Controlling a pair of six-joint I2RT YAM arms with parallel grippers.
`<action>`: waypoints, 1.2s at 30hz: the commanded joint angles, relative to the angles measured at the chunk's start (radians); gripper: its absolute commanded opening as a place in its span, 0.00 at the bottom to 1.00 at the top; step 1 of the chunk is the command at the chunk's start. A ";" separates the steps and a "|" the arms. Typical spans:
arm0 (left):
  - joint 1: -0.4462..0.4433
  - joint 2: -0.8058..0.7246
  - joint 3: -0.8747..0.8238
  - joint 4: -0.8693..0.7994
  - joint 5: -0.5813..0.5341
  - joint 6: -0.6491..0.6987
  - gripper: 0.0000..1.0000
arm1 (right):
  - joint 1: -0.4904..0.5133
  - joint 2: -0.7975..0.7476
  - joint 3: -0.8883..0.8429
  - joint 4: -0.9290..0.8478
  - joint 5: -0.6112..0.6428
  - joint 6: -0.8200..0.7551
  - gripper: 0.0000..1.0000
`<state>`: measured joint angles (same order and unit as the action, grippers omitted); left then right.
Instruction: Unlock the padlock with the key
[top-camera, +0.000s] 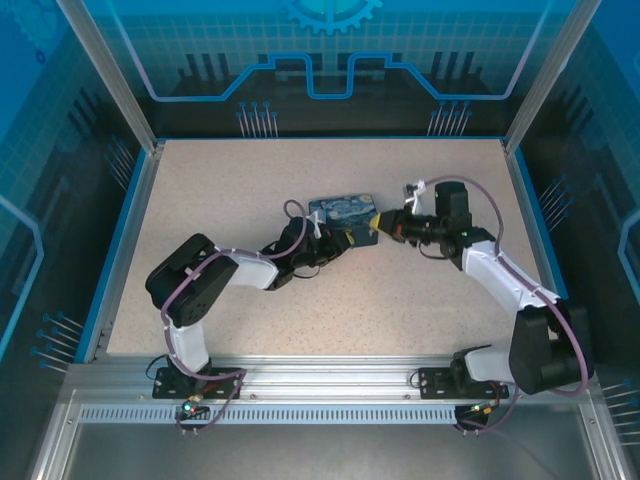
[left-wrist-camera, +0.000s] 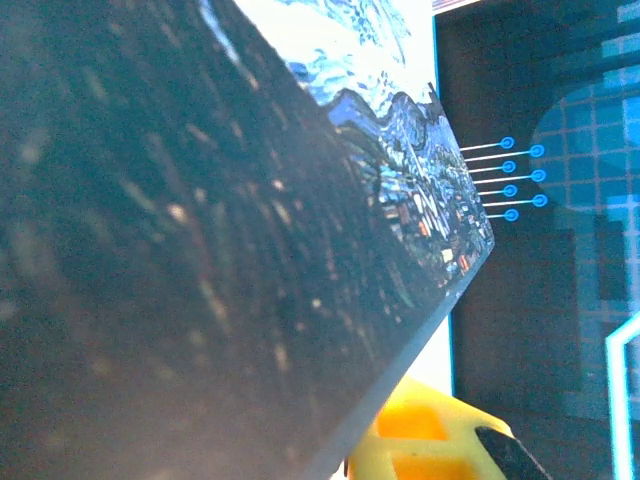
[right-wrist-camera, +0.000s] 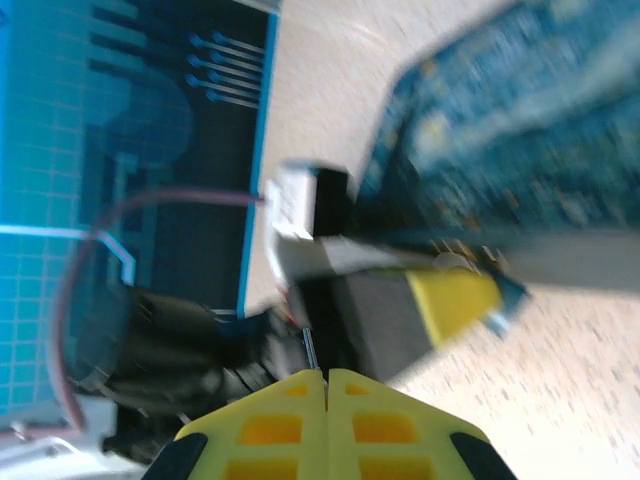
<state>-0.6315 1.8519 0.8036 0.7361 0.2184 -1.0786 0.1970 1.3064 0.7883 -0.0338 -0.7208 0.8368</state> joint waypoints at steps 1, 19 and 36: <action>0.020 -0.019 0.028 0.073 0.095 -0.087 0.00 | -0.006 -0.051 -0.087 0.017 -0.054 -0.021 0.00; 0.084 -0.083 -0.019 0.179 0.221 -0.217 0.00 | -0.017 -0.062 -0.308 0.272 -0.116 0.137 0.00; 0.086 -0.085 -0.005 0.223 0.249 -0.270 0.00 | 0.001 0.005 -0.286 0.467 -0.054 0.338 0.00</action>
<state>-0.5526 1.7905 0.7841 0.8600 0.4366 -1.3369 0.1955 1.2903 0.4881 0.3763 -0.7853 1.1385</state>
